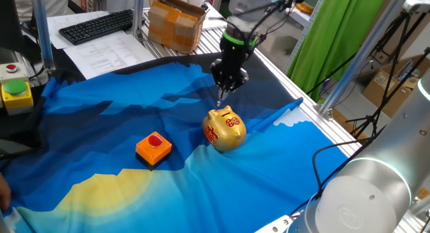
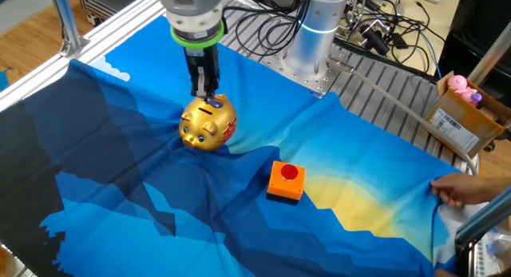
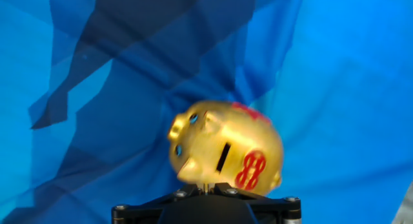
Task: Drop coins into a piggy bank
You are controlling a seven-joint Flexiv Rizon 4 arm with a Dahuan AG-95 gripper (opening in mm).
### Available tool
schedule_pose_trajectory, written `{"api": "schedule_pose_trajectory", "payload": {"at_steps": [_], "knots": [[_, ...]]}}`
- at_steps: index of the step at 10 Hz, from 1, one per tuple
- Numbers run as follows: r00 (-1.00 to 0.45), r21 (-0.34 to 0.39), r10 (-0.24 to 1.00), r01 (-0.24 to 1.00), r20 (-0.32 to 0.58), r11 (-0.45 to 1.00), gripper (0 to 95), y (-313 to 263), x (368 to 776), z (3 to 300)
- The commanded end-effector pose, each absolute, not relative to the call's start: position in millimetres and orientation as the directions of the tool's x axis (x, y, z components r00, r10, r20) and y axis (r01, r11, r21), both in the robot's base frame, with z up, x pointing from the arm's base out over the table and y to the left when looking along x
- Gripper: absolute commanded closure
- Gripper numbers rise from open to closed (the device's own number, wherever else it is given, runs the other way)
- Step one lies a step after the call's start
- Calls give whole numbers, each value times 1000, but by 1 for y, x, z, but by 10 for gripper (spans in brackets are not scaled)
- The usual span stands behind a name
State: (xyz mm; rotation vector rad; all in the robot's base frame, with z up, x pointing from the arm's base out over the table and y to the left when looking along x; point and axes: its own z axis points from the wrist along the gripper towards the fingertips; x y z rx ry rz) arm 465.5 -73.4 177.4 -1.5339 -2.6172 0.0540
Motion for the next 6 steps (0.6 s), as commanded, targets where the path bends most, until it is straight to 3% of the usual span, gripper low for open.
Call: {"api": "schedule_pose_trajectory", "payload": {"at_steps": [1, 6], "knots": [[-559, -91, 828, 823, 46, 561, 950, -90, 459, 169], [-484, -76, 875, 872, 22, 484, 950, -92, 459, 160]]}}
